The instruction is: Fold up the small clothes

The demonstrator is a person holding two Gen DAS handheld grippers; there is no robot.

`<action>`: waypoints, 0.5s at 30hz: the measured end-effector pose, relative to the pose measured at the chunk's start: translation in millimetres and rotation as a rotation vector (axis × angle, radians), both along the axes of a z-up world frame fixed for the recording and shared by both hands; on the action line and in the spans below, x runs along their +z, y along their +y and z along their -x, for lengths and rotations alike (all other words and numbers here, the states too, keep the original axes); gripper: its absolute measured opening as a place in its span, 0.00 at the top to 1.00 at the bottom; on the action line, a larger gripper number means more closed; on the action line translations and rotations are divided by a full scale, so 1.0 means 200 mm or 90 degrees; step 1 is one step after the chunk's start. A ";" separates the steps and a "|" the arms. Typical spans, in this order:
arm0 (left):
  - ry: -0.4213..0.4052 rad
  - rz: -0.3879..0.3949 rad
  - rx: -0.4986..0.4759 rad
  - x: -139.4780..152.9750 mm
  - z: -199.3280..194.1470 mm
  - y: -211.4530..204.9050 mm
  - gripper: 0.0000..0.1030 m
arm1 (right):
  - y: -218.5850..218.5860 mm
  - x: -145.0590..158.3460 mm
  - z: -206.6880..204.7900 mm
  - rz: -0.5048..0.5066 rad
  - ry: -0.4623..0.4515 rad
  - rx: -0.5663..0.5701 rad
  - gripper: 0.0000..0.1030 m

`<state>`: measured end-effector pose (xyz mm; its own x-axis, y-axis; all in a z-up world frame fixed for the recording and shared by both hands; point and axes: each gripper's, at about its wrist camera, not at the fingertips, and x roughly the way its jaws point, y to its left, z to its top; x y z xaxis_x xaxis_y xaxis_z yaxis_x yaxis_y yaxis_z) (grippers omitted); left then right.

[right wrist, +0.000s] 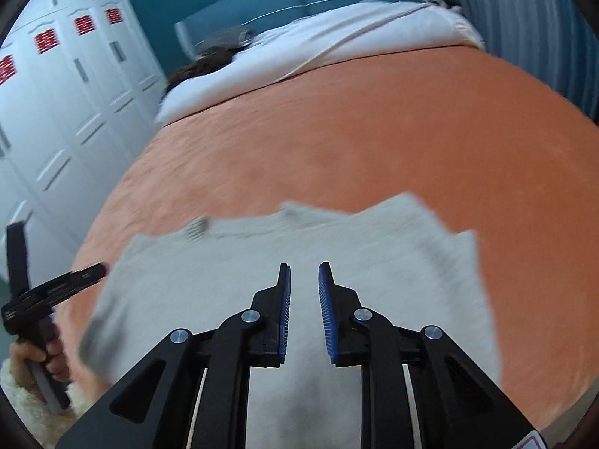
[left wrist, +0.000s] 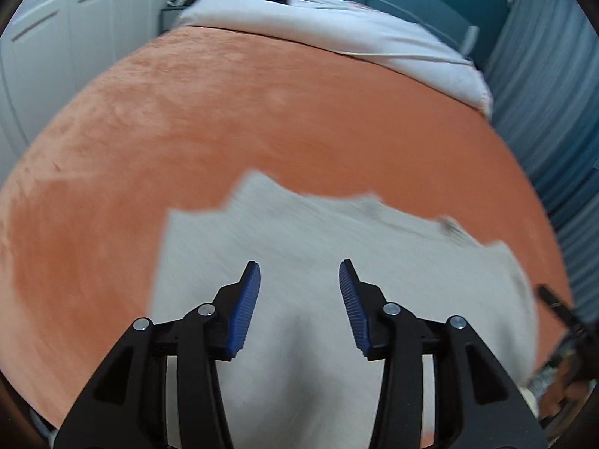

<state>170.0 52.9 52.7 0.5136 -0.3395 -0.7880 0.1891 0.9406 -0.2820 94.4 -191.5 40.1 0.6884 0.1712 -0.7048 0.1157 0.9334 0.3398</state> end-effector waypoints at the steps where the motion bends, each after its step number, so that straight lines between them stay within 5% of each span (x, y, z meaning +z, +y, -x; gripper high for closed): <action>1: 0.008 0.006 -0.018 -0.01 0.07 -0.06 0.59 | 0.10 -0.02 0.03 -0.018 0.010 0.035 0.82; 5: 0.058 -0.044 -0.087 -0.19 0.31 -0.28 0.59 | 0.47 -0.23 0.10 -0.006 0.087 0.141 0.84; 6: 0.063 -0.077 -0.091 -0.23 0.35 -0.29 0.59 | 0.48 -0.27 0.13 0.015 0.103 0.140 0.93; 10: 0.062 -0.104 -0.074 -0.25 0.42 -0.13 0.58 | 0.08 -0.32 0.32 0.035 0.139 0.005 0.98; 15: 0.085 -0.061 -0.023 -0.29 0.45 0.07 0.59 | -0.38 -0.32 0.57 0.004 0.160 -0.141 1.00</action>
<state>79.4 66.5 -6.3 0.3908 -0.2755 -0.8783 0.1901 0.9577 -0.2159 -20.4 -267.5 -24.5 0.5136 0.0326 -0.8574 0.3948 0.8782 0.2698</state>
